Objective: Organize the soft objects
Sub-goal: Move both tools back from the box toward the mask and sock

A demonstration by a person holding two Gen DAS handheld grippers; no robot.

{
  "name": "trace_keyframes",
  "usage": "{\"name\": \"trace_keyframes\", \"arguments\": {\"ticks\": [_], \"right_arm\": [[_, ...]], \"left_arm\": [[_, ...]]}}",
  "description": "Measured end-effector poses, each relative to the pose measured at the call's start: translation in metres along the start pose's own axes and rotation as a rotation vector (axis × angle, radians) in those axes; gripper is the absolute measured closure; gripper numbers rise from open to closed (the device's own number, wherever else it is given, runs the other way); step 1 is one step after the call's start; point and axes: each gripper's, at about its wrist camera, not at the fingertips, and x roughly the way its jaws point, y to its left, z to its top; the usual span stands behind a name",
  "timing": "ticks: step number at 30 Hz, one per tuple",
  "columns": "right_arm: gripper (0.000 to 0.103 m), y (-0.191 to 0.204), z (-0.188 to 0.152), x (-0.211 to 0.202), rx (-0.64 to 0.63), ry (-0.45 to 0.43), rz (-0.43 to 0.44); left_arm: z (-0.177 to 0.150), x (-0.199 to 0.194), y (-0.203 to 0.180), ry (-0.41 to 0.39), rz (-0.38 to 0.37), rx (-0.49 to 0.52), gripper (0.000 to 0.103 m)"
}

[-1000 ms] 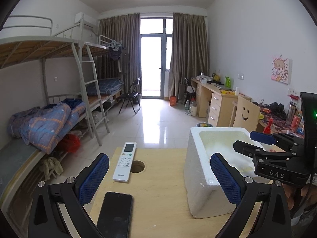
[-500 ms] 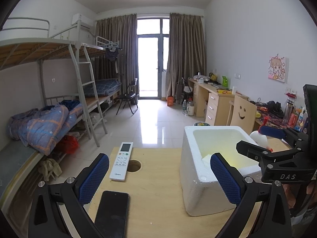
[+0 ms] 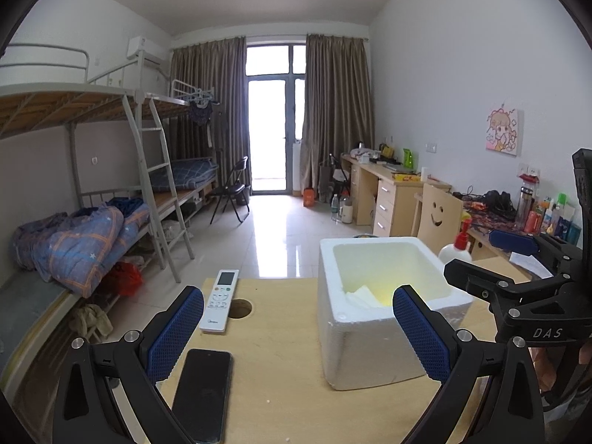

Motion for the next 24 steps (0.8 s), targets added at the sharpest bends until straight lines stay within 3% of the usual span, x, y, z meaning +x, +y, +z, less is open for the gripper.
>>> {"name": "trace_keyframes", "arguments": {"ticks": [24], "right_arm": [[0.0,0.011,-0.027,-0.079,0.014,-0.081,-0.011]], "left_arm": [[-0.02,-0.069,-0.025,-0.057,-0.037,0.009,0.001]]}}
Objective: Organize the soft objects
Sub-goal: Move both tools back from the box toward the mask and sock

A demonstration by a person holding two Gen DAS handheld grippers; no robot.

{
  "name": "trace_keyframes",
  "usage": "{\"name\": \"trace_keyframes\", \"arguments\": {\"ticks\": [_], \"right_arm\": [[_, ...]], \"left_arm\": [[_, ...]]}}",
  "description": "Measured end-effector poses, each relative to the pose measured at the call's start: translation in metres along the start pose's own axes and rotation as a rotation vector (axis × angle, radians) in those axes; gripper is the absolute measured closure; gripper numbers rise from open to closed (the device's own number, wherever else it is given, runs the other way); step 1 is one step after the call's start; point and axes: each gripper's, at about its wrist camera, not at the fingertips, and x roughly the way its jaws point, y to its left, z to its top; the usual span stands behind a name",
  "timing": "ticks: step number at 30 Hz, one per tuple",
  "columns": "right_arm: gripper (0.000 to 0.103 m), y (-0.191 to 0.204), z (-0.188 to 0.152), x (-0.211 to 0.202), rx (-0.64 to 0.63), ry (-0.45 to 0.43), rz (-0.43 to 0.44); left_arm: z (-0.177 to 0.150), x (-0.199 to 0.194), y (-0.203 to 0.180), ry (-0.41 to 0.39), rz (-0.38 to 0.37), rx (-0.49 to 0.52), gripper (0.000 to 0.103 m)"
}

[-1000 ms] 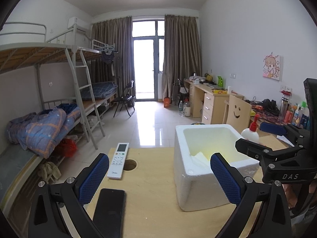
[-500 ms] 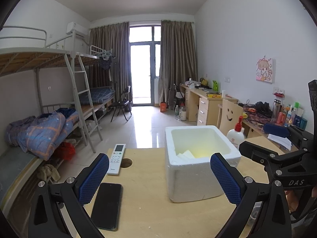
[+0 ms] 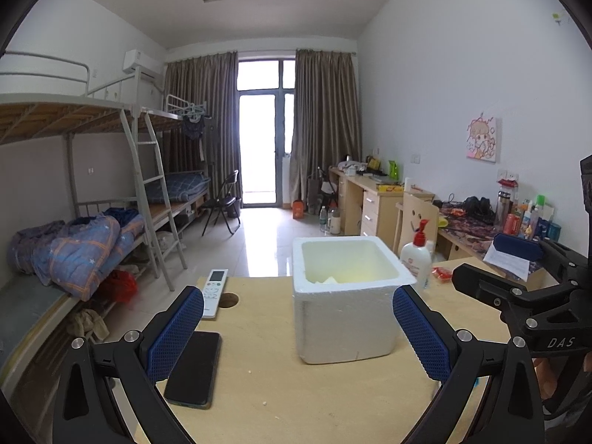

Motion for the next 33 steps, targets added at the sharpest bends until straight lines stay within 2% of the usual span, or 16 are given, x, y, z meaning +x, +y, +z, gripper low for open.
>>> {"name": "trace_keyframes", "arguments": {"ticks": [9,12,17,24,28,33], "right_arm": [[0.0,0.0,-0.021,-0.03,0.019,-0.054,-0.011],[0.0,-0.001,-0.029,-0.034,0.033,-0.067,-0.011],[0.0,-0.006,-0.047,-0.041,0.039,-0.109,-0.007],[0.0,-0.008,-0.071,-0.044,0.043,-0.109,-0.019],[0.0,-0.008,-0.082,-0.044,0.051,-0.132,-0.02],[0.0,-0.008,-0.095,-0.043,0.069,-0.125,-0.02]], "left_arm": [[-0.02,-0.029,-0.016,-0.058,-0.034,0.016,0.001],[-0.028,-0.035,-0.019,-0.088,-0.02,0.027,0.001],[-0.043,-0.036,-0.021,-0.093,-0.038,0.015,0.001],[-0.066,-0.035,-0.024,-0.121,-0.021,-0.008,0.001],[-0.076,-0.038,-0.023,-0.142,-0.047,-0.03,0.001],[-0.09,-0.038,-0.025,-0.191,0.003,-0.033,0.001]]}}
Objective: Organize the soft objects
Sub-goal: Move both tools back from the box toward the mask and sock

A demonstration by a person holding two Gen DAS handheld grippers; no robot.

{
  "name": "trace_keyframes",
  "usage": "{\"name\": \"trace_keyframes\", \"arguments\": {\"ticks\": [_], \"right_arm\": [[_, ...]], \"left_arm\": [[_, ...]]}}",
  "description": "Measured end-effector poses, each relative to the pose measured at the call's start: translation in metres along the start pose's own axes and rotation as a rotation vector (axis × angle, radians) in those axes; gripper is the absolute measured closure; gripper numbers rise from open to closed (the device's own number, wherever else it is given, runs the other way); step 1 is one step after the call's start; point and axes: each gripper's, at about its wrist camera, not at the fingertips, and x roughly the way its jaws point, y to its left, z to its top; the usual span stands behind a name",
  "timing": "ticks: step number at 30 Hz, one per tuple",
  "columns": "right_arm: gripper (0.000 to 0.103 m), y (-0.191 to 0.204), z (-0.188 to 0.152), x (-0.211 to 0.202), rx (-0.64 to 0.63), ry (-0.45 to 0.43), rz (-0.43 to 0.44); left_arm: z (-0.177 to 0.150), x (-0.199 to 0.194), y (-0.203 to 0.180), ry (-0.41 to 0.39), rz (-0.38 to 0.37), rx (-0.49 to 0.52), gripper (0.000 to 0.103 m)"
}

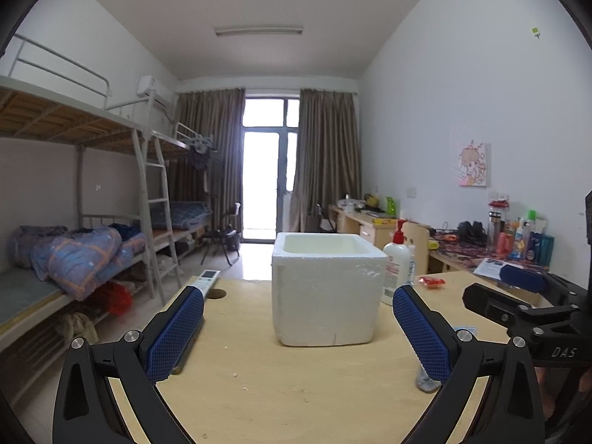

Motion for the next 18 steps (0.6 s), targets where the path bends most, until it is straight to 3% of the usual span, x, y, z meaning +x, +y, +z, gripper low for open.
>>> {"name": "trace_keyframes", "arguments": {"ticks": [7,18], "right_arm": [[0.0,0.0,-0.014,-0.005,0.0,0.001,0.005],[0.0,-0.019,-0.035,-0.016,0.03,0.038,-0.086]], "left_arm": [[-0.019,0.0,-0.005,-0.007,0.027,0.024,0.001],[-0.032,0.012,-0.025,0.042,-0.103,0.052,0.001]]}}
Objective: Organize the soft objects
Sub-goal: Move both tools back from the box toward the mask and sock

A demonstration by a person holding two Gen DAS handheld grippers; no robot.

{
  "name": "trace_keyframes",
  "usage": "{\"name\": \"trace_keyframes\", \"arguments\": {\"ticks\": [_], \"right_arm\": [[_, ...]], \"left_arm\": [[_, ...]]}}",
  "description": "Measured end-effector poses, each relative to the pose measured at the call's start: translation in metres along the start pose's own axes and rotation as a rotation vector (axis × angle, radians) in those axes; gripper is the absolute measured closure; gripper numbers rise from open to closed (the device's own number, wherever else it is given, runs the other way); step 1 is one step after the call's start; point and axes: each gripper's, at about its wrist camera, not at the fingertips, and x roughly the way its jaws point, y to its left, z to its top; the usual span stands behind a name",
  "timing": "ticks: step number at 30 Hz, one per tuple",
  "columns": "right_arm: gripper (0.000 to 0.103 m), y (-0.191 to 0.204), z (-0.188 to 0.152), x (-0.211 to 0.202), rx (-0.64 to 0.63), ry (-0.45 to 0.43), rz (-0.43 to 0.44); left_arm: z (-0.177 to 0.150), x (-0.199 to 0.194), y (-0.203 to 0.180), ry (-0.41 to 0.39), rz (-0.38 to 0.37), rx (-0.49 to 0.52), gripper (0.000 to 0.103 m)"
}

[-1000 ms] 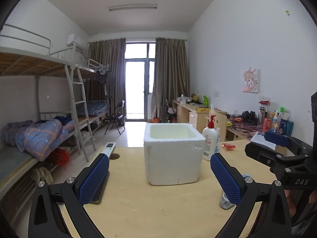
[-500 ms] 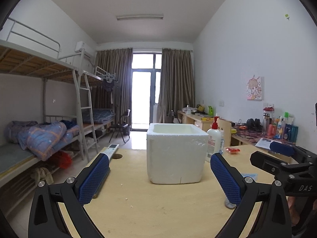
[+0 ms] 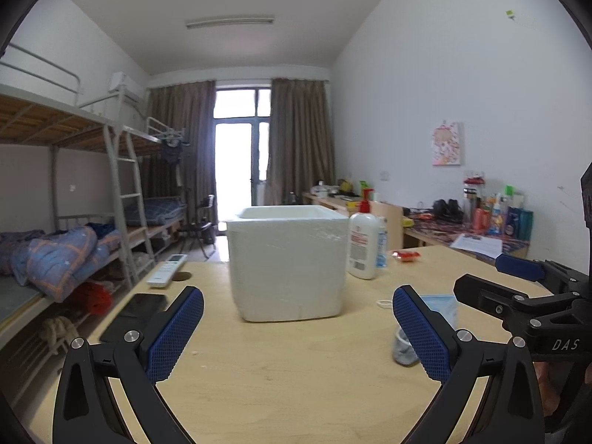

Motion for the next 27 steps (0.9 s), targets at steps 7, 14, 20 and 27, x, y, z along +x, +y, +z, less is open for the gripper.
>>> {"name": "trace_keyframes", "arguments": {"ticks": [7,14,20,27], "right_arm": [[0.0,-0.022,-0.011,-0.013,0.035,0.015,-0.081],[0.0,-0.043,-0.015,-0.023,0.082,0.026,-0.152],[0.0,-0.051,-0.019,-0.035,0.096,0.028,-0.206],[0.0,-0.064,-0.023,-0.044,0.128,0.036,-0.254]], "left_arm": [[-0.004,0.01,-0.015,0.022,-0.085,-0.001,0.001],[-0.005,0.018,-0.026,0.064,-0.187,-0.009,0.001],[-0.005,0.021,-0.042,0.079,-0.239,0.025,0.001],[-0.001,0.025,-0.056,0.091,-0.273,0.05,0.001]]}}
